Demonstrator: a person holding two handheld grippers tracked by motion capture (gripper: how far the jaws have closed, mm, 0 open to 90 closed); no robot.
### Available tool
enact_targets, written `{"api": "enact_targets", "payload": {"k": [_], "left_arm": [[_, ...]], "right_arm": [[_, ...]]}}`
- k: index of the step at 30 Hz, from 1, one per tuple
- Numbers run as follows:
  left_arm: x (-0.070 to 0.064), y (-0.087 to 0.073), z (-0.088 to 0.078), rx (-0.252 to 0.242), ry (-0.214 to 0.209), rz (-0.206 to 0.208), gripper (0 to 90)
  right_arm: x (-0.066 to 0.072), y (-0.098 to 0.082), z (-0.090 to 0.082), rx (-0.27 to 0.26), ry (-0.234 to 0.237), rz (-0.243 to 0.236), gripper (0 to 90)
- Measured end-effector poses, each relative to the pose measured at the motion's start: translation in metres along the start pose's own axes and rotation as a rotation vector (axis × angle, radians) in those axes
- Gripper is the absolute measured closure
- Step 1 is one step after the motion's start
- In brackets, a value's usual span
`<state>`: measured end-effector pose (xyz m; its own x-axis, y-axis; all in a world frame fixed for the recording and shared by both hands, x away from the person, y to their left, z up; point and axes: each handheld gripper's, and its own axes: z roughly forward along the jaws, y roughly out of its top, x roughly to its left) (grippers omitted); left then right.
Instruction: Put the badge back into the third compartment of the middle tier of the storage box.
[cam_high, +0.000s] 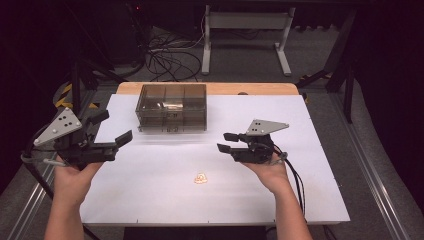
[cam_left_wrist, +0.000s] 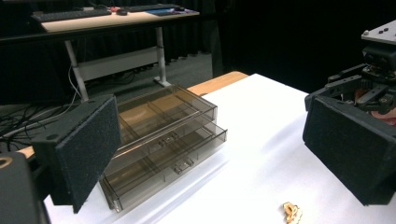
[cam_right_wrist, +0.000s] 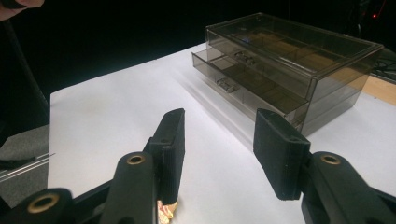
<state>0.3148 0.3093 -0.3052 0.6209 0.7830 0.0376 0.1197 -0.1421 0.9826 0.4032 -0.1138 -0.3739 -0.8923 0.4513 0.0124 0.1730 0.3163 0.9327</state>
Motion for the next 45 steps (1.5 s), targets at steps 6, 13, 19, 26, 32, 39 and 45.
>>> {"api": "enact_targets", "payload": {"k": [6, 13, 19, 26, 32, 39, 45], "left_arm": [[0.000, 0.000, 0.000, 0.004, -0.002, 0.004, 5.4], [0.000, -0.001, 0.001, 0.005, -0.003, 0.006, 5.5], [-0.001, -0.001, 0.001, 0.005, -0.003, 0.001, 5.5], [-0.001, -0.001, 0.001, 0.006, -0.003, 0.002, 5.6], [-0.001, -0.001, 0.002, 0.007, -0.004, 0.004, 5.7], [-0.001, -0.001, 0.002, 0.010, -0.004, 0.004, 5.7], [-0.001, -0.002, 0.003, 0.014, -0.006, 0.003, 5.7]], "right_arm": [[0.002, -0.002, 0.008, 0.017, 0.014, -0.002, 56.3], [0.004, -0.005, 0.016, 0.035, 0.030, -0.005, 57.6], [0.006, -0.008, 0.024, 0.052, 0.044, -0.003, 58.1], [0.008, -0.011, 0.032, 0.071, 0.058, -0.003, 58.5], [0.009, -0.014, 0.039, 0.090, 0.066, -0.002, 58.8], [0.010, -0.018, 0.048, 0.116, 0.080, 0.000, 58.8], [0.012, -0.021, 0.055, 0.138, 0.089, -0.001, 58.9]]}}
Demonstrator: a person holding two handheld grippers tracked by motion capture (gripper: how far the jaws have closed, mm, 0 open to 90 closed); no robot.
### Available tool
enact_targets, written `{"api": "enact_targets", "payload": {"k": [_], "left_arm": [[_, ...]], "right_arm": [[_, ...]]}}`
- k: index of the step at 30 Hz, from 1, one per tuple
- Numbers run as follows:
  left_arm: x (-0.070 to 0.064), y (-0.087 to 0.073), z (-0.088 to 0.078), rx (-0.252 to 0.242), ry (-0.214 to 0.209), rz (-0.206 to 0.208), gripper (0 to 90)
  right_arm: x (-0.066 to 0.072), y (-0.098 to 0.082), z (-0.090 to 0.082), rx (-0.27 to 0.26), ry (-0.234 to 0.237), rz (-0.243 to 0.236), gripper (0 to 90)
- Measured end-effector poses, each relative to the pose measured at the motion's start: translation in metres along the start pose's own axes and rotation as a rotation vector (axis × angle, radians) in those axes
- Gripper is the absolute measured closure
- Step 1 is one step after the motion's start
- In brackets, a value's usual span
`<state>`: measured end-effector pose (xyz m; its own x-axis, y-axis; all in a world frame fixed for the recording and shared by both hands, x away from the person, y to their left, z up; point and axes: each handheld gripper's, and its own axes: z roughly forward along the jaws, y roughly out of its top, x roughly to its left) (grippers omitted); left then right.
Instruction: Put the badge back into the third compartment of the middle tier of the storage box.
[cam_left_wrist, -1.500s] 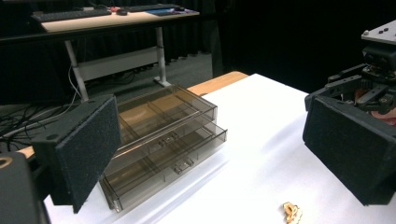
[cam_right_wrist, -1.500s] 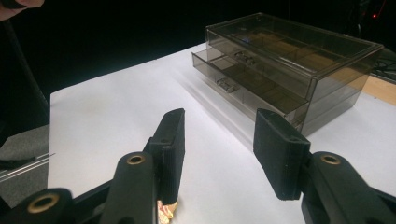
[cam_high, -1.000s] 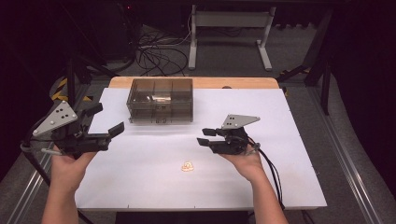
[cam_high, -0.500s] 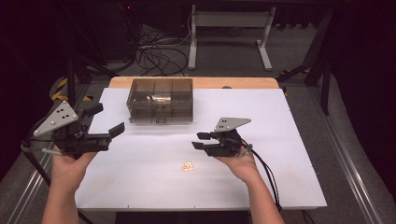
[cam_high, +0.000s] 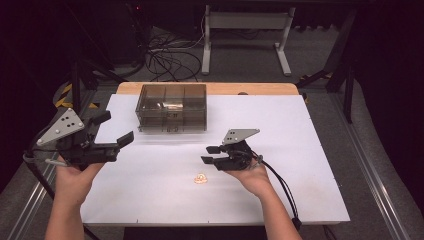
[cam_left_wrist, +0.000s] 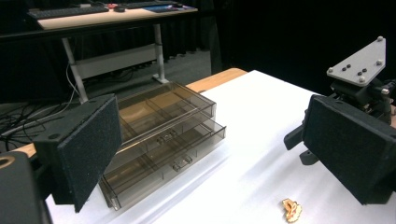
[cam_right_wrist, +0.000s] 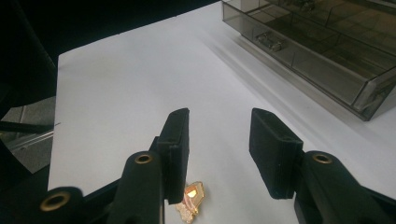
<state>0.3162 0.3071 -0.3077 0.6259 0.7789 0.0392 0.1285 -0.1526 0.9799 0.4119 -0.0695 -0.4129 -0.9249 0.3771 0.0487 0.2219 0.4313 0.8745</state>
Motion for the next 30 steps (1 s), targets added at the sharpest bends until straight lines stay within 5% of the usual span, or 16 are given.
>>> {"api": "enact_targets", "payload": {"k": [30], "left_arm": [[0.000, -0.002, 0.002, 0.013, 0.013, 0.006, 6.5]], "right_arm": [[0.001, -0.015, 0.032, 0.106, 0.043, 0.011, 59.0]]}}
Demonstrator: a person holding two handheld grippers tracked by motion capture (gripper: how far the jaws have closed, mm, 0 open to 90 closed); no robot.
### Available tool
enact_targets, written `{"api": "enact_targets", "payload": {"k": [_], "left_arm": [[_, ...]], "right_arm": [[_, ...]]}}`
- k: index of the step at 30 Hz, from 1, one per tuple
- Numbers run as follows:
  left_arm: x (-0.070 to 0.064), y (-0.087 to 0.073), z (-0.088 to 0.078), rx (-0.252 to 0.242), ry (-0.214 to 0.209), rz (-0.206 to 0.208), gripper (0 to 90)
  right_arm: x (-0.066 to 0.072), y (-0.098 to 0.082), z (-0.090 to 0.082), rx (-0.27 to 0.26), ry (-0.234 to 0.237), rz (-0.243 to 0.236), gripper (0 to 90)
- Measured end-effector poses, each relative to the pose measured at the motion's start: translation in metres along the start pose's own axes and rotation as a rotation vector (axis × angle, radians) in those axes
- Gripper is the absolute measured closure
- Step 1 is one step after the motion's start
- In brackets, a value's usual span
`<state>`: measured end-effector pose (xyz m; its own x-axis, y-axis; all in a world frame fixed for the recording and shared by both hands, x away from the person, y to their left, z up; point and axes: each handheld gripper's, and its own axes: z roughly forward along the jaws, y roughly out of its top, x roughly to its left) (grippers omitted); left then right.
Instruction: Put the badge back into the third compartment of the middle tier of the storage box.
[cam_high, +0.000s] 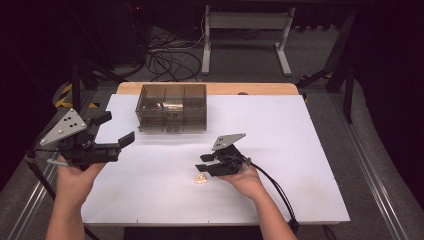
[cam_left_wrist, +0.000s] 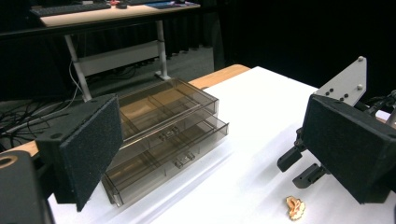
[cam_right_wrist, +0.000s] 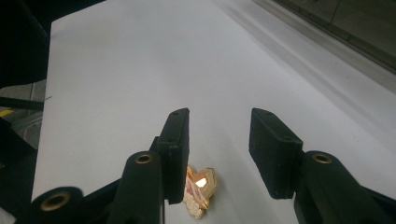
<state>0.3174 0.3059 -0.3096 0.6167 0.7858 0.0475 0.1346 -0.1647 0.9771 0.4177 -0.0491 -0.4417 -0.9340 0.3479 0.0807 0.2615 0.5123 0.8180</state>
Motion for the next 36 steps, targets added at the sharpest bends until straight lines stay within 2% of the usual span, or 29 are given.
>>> {"api": "enact_targets", "payload": {"k": [21, 28, 36], "left_arm": [[0.001, -0.001, 0.000, 0.002, 0.001, -0.002, 6.6], [0.001, -0.001, 0.000, 0.004, -0.002, -0.006, 6.7], [0.001, -0.001, 0.000, 0.003, -0.001, -0.009, 6.7]], "right_arm": [[-0.006, -0.012, 0.020, 0.122, 0.048, 0.015, 62.4], [-0.007, -0.015, 0.024, 0.143, 0.056, 0.020, 64.8], [-0.006, -0.016, 0.025, 0.151, 0.082, 0.004, 73.1]]}}
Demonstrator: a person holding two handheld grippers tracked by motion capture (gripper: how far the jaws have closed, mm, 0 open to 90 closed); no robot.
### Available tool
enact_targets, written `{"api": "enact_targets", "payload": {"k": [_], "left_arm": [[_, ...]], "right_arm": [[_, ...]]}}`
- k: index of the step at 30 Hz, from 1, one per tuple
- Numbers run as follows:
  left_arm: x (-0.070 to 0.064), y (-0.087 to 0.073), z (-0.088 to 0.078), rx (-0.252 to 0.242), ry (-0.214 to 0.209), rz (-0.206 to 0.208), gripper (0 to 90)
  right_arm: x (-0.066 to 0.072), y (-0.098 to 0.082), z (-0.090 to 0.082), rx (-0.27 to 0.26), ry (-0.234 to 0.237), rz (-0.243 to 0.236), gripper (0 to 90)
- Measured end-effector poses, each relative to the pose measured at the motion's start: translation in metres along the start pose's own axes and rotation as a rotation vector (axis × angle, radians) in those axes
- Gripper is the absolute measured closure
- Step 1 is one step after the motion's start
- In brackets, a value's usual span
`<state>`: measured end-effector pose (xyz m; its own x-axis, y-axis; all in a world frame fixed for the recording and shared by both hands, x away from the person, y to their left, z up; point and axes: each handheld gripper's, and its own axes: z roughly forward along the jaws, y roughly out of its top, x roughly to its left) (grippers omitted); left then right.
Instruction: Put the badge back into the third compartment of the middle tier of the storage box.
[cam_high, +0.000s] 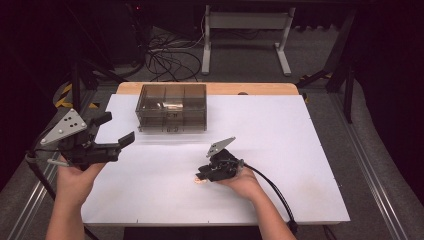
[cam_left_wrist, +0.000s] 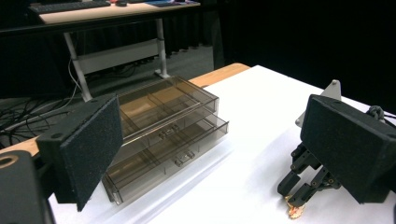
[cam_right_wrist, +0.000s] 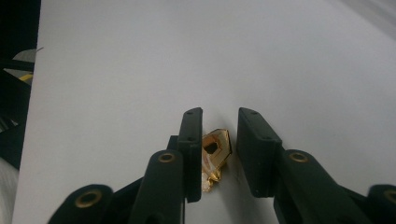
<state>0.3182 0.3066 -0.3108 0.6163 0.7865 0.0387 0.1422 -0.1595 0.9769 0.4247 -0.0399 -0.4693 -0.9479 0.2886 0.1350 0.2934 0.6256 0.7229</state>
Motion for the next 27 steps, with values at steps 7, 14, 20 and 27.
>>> {"api": "enact_targets", "payload": {"k": [7, 14, 20, 27], "left_arm": [[0.000, 0.000, 0.000, 0.000, 0.001, -0.001, 6.7], [0.000, 0.000, 0.000, -0.001, 0.001, 0.000, 6.7], [0.000, 0.000, 0.000, 0.001, 0.002, 0.002, 6.7], [0.000, 0.000, 0.000, 0.002, 0.002, 0.001, 6.7]], "right_arm": [[0.003, 0.000, -0.003, 0.001, 0.012, -0.035, 80.0], [0.008, 0.001, -0.008, -0.007, 0.030, -0.080, 84.6], [0.013, 0.002, -0.010, 0.013, 0.044, -0.145, 85.7], [0.018, 0.003, -0.012, 0.033, 0.033, -0.185, 86.6]]}}
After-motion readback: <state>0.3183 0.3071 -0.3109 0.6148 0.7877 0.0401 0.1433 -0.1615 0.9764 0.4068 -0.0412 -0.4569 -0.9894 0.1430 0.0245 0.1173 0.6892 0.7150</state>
